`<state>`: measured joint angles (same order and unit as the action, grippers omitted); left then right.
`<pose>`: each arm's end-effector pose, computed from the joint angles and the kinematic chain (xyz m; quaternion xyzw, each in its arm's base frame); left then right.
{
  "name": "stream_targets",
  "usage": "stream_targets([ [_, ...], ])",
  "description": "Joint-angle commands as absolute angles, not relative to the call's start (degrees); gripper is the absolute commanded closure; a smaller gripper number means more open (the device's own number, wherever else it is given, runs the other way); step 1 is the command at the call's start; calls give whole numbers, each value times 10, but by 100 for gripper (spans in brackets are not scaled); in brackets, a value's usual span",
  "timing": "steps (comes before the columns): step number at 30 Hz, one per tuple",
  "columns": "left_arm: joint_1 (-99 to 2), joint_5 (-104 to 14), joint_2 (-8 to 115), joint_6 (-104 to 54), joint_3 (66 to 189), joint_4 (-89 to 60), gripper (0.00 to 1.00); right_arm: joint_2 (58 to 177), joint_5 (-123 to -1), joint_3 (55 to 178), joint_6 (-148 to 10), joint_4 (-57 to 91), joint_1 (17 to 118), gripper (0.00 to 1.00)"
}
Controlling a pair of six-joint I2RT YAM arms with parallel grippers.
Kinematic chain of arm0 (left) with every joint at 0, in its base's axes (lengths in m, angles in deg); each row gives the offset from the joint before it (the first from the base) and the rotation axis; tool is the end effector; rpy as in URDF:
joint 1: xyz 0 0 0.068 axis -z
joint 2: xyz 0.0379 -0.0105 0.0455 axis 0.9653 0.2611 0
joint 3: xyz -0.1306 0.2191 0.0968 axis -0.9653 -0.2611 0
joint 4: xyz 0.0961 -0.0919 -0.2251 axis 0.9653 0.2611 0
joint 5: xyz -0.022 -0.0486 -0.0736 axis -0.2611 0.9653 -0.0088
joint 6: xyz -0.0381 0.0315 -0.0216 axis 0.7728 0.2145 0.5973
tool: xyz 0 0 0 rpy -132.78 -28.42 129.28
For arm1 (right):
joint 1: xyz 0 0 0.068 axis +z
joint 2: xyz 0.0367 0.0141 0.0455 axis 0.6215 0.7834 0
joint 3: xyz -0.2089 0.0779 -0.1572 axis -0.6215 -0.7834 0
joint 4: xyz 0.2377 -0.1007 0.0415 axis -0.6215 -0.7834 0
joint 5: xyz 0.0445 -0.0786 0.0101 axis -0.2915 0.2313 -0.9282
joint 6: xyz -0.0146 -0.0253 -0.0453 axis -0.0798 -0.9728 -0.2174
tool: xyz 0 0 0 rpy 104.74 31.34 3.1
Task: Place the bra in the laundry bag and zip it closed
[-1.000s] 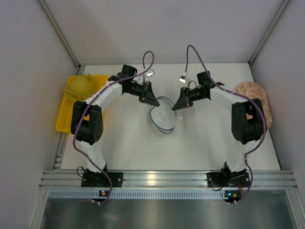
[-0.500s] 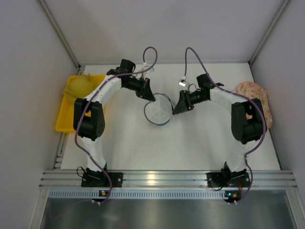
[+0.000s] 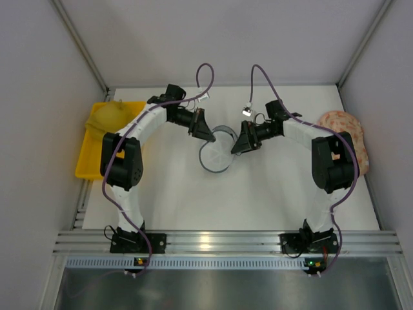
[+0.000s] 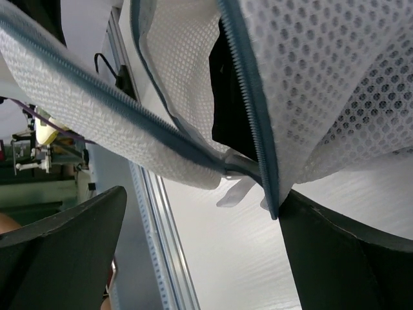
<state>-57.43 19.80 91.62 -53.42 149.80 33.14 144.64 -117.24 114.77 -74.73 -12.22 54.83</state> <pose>0.3822 -0.1559 0.2582 0.3539 0.7112 -0.5825 0.1723 0.3537 0.1372 0.1956 -0.2274 0.8077 0.5322 0.1127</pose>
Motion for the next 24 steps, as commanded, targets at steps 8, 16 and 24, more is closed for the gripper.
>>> stream_targets([
  [8,-554,326,918,-500,1502,328,100,1437,-1281,1169,-785,-58,569,1],
  [16,-571,247,989,-495,1580,329,100,1463,-1318,1206,-978,-252,586,53],
  [24,-592,173,1016,-517,1618,329,87,1515,-1342,1263,-1103,-457,586,100],
])
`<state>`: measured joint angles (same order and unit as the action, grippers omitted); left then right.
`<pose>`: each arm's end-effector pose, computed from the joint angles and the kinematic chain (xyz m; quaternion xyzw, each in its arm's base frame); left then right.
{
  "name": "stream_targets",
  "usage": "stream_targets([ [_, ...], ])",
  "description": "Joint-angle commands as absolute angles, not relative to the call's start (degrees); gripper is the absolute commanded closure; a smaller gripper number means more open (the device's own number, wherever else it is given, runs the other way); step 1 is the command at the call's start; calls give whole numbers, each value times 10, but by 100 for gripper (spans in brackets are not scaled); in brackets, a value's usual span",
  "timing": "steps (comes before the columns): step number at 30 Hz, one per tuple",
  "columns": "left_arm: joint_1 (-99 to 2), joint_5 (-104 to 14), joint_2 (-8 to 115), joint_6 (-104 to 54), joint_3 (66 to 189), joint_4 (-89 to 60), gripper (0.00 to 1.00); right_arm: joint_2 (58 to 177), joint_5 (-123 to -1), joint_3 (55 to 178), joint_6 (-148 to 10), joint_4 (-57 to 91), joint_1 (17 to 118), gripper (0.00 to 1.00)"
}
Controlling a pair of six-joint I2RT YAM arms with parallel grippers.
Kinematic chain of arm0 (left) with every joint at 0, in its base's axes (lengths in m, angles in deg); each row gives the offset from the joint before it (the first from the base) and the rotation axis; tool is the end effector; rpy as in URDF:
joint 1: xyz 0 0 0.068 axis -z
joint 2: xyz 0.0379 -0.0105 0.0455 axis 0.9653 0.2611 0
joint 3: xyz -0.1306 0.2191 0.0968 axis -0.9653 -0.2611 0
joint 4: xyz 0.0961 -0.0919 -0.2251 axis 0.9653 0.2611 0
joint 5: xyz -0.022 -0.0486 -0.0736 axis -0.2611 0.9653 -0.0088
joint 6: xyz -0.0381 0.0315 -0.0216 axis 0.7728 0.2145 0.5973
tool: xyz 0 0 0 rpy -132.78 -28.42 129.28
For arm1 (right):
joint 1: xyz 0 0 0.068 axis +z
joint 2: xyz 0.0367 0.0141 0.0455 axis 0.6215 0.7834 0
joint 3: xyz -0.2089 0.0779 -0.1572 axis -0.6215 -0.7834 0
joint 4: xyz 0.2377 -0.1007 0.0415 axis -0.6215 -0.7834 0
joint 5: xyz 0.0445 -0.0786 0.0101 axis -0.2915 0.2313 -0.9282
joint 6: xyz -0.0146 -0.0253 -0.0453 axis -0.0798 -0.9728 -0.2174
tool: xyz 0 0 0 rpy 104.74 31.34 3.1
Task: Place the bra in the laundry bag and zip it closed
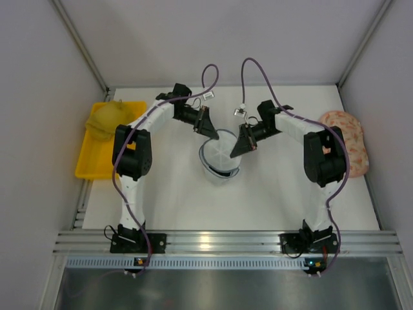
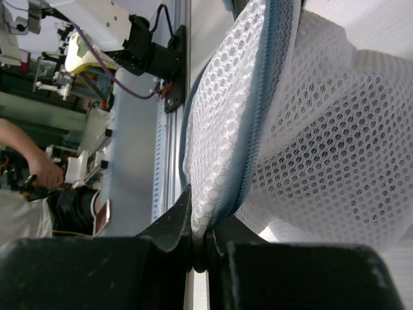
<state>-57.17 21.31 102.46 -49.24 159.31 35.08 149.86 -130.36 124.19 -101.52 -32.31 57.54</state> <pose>0.4181 -0.1696 0.2275 0.3145 0.7237 -0.6014 0.1250 0.3490 0.1575 0.2044 -0.3495 0.7043 0.6089 0.1049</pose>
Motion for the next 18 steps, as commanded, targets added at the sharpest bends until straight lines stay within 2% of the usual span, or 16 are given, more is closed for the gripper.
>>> stream_targets([
  [1,-593,163,1006,-530,1613,330,81,1524,-1346,1265,-1110,-468,586,100],
  [3,-593,127,988,-546,1599,331,67,1531,-1358,1265,-1123,-497,586,100],
  [6,-594,70,936,-577,1571,331,62,1546,-1379,1262,-1152,-528,586,100],
  [8,-594,42,894,-593,1561,330,54,1569,-1404,1271,-1225,-617,586,100],
  [9,-595,12,879,-594,1554,322,52,1582,-1416,1288,-1277,-669,586,100],
  [12,-594,-38,799,-594,1507,269,49,1580,-1407,1287,-1281,-673,586,100],
  [13,-594,-49,763,-601,1499,262,42,1571,-1405,1285,-1244,-661,585,100],
  [15,-585,-94,737,-609,1489,259,40,1550,-1391,1258,-1157,-557,584,100],
  [16,-579,-130,717,-619,1487,259,40,1515,-1377,1241,-1008,-499,583,100],
  [17,-571,-140,709,-622,1484,259,40,1491,-1323,1217,-904,-310,583,100],
  [18,-569,-146,701,-623,1479,259,40,1461,-1283,1151,-788,-209,585,100],
])
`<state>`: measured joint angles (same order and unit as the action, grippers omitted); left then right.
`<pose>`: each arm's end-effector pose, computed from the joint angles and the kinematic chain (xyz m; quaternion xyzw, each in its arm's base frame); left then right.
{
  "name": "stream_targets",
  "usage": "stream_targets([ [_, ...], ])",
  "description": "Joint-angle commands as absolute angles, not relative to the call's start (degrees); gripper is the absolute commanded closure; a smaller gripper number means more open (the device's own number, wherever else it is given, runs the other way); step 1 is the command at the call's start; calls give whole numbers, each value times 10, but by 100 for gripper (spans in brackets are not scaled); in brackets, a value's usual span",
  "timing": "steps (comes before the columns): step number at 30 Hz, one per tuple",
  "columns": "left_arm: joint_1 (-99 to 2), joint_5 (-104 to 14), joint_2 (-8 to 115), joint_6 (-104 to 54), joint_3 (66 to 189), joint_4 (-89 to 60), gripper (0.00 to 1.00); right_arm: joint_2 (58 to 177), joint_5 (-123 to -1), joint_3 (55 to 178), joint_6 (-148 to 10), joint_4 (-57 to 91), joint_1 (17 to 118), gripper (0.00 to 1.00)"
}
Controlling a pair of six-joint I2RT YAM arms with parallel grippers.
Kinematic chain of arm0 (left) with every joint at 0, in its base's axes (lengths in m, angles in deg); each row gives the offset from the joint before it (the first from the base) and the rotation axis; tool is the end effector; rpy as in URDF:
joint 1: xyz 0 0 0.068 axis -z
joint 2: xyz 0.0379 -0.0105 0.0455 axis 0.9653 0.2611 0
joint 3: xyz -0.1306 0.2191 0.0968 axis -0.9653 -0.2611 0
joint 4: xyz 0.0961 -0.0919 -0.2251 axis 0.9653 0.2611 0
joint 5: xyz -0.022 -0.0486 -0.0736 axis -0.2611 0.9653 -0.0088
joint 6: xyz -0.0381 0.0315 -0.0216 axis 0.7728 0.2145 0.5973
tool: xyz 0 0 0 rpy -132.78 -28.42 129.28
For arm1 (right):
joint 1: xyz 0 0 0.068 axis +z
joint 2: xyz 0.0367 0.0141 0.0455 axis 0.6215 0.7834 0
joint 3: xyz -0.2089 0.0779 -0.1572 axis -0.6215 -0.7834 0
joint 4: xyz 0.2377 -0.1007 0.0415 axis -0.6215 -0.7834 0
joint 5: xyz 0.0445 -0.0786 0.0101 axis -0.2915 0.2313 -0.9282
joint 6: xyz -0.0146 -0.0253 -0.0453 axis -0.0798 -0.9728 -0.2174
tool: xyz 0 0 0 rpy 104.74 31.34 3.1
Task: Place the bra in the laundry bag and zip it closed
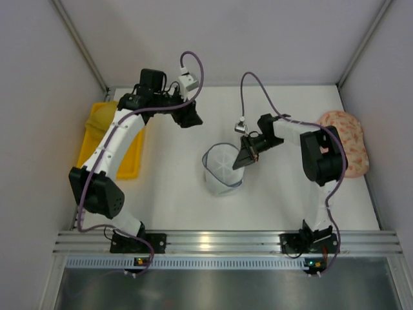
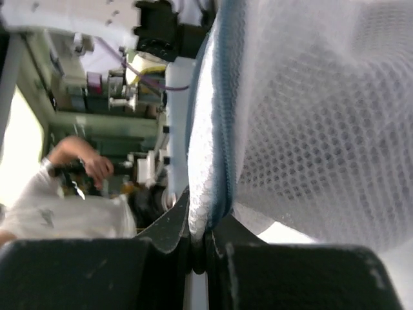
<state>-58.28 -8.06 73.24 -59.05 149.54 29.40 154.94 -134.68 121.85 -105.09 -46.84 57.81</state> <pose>0.3381 -0.1273 0.3668 0.4253 0.7465 -0.3343 0.3873 0.3283 0.1527 0.1665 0.2525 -0.7195 -0.6466 0.0227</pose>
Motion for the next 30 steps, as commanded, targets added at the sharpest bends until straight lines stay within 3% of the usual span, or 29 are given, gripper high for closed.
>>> stream_targets([
  [1,-568,-157,689,-623,1477,259,40,1396,-1238,1114,-627,-111,584,100],
  [3,-565,-161,674,-621,1471,259,40,1360,-1230,1060,-518,43,580,100],
  [7,-549,-162,626,-669,1438,259,40,1377,-1224,1083,-482,25,585,100],
  [10,-494,-218,573,-757,1383,260,38,1388,-1218,1067,-450,56,586,100],
  [15,-318,-341,517,-872,1303,259,37,1387,-1221,1031,-398,113,586,100],
  [22,-87,-511,521,-947,1200,155,40,1383,-1212,1015,-347,145,586,100],
  [30,-8,-657,590,-1015,1149,7,42,1367,-1196,993,-300,163,593,100],
])
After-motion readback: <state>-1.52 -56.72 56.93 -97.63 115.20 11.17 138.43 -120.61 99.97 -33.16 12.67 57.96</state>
